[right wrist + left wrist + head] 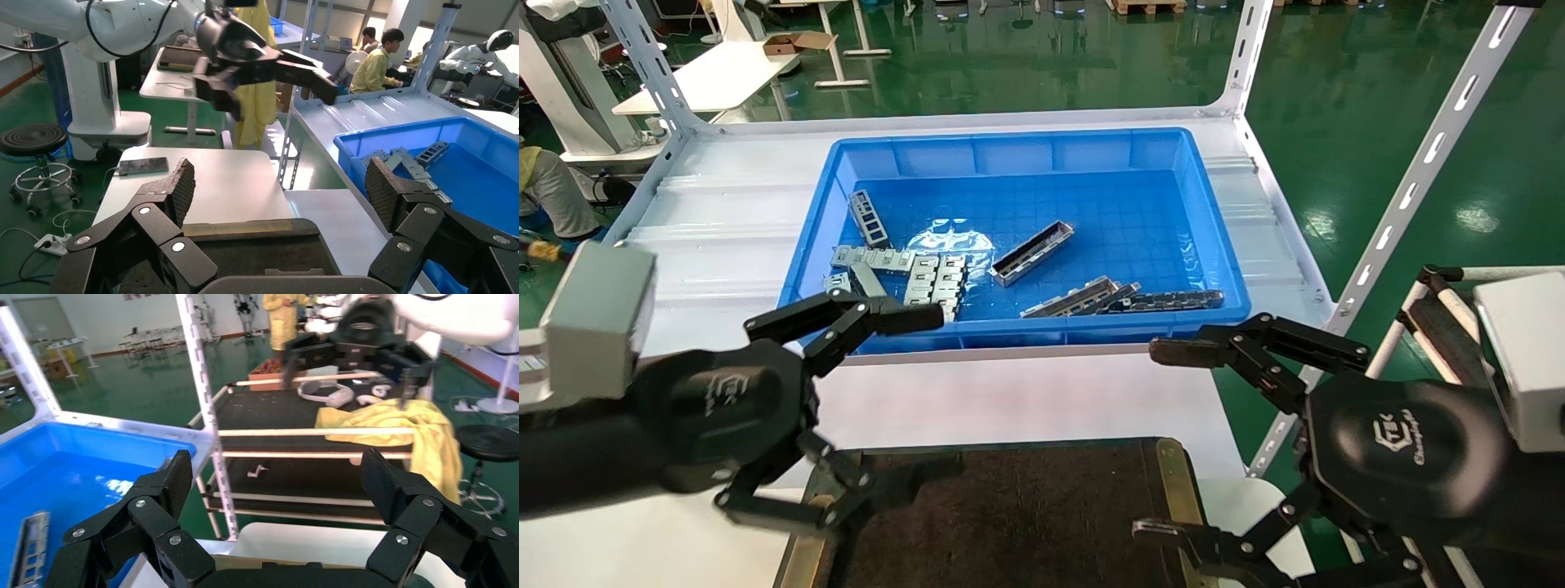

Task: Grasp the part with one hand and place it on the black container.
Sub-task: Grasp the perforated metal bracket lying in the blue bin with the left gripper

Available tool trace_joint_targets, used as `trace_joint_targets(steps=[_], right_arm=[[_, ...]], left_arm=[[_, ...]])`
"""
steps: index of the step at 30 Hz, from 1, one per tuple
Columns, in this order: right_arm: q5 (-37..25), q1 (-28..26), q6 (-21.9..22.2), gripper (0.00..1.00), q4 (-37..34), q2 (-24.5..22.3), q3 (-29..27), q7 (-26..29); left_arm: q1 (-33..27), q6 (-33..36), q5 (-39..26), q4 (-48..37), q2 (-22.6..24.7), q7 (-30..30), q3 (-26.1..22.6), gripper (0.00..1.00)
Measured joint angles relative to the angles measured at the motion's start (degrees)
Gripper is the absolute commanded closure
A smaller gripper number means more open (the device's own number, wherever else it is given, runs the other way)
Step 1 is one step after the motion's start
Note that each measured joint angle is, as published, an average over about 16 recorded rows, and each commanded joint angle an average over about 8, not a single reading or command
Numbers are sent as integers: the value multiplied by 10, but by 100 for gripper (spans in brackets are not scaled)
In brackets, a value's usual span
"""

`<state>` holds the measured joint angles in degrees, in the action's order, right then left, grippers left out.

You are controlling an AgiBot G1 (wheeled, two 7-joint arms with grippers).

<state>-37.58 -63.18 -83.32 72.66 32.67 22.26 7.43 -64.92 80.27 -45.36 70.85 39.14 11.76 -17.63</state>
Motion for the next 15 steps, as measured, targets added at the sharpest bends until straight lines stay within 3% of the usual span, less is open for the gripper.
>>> trace_joint_targets(steps=[15], right_arm=[[0, 0, 0, 0, 0, 0, 0, 0]], left_arm=[[-51, -132, -104, -47, 94, -13, -37, 0]])
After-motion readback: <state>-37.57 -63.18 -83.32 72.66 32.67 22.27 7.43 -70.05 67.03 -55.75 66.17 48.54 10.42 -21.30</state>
